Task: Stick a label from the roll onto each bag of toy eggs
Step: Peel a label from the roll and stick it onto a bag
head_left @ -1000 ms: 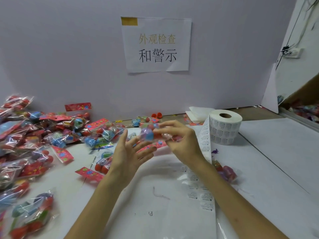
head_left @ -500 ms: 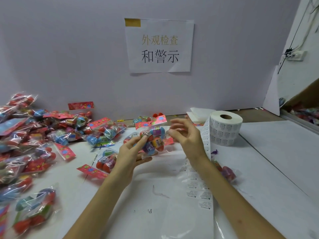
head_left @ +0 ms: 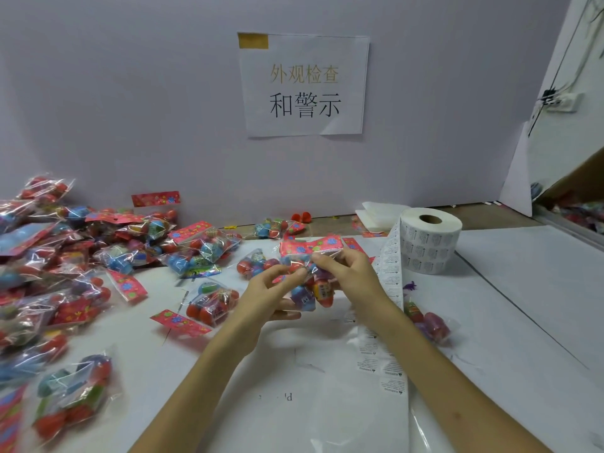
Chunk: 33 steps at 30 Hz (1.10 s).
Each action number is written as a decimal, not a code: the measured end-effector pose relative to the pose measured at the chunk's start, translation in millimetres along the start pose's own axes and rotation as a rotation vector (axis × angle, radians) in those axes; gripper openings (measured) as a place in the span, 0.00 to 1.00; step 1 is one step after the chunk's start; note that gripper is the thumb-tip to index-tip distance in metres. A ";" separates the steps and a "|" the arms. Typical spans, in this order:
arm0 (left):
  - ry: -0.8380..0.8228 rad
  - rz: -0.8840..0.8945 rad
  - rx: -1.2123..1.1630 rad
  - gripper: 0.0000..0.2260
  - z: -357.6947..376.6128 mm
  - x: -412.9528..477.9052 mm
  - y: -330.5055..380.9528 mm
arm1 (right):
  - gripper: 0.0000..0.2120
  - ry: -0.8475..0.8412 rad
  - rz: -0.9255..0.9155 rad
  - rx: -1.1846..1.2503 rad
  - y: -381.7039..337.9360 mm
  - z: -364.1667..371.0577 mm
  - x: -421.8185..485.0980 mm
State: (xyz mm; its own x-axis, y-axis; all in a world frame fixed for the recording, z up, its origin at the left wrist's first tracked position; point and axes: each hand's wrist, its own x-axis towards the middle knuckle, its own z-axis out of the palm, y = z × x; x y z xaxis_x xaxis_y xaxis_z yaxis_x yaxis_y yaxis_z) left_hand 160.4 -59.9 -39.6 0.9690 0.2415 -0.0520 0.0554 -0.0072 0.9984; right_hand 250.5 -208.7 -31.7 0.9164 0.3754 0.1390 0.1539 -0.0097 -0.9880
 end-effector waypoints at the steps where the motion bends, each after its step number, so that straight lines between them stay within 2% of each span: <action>1: -0.004 -0.006 0.019 0.25 0.2 -0.3 0.0 | 0.12 -0.010 0.007 0.007 -0.2 -0.2 0.0; 5: -0.025 0.004 0.013 0.15 -2.1 1.2 0.4 | 0.10 -0.018 0.007 0.018 -2.4 -0.8 -0.4; 10: -0.030 0.043 -0.004 0.19 -1.4 0.0 0.5 | 0.03 -0.056 0.005 0.007 -2.9 -5.2 1.0; 12: -0.012 0.050 -0.030 0.20 -0.1 -0.2 0.4 | 0.06 -0.087 0.005 0.026 -2.7 -5.6 1.9; 15: 0.083 0.057 -0.092 0.20 -2.5 0.5 1.6 | 0.19 -0.219 0.041 -0.044 0.4 -6.5 1.4; 17: 0.145 0.068 -0.132 0.19 -6.8 1.6 3.3 | 0.18 -0.298 0.046 -0.067 3.0 -4.8 -0.4; 22: 0.246 0.075 -0.200 0.18 -9.7 1.8 3.6 | 0.17 -0.331 0.027 0.000 7.1 2.1 -0.2; 26: 0.244 0.071 -0.232 0.16 -10.7 2.9 2.1 | 0.18 -0.307 0.054 0.043 11.8 4.2 0.9; 29: 0.182 0.059 -0.267 0.18 -13.5 1.7 2.3 | 0.21 -0.219 -0.004 0.023 13.8 7.9 1.2; 33: 0.080 -0.057 -0.477 0.15 -12.8 -0.3 3.9 | 0.20 -0.161 -0.078 0.061 12.2 7.7 0.9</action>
State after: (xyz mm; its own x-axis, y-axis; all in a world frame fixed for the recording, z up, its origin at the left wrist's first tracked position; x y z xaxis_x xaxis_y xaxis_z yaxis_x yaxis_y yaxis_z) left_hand 157.3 -47.6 -35.4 0.9452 0.3021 -0.1239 -0.0265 0.4493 0.8930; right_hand 250.4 -201.4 -44.2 0.8311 0.5160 0.2075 0.1945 0.0798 -0.9776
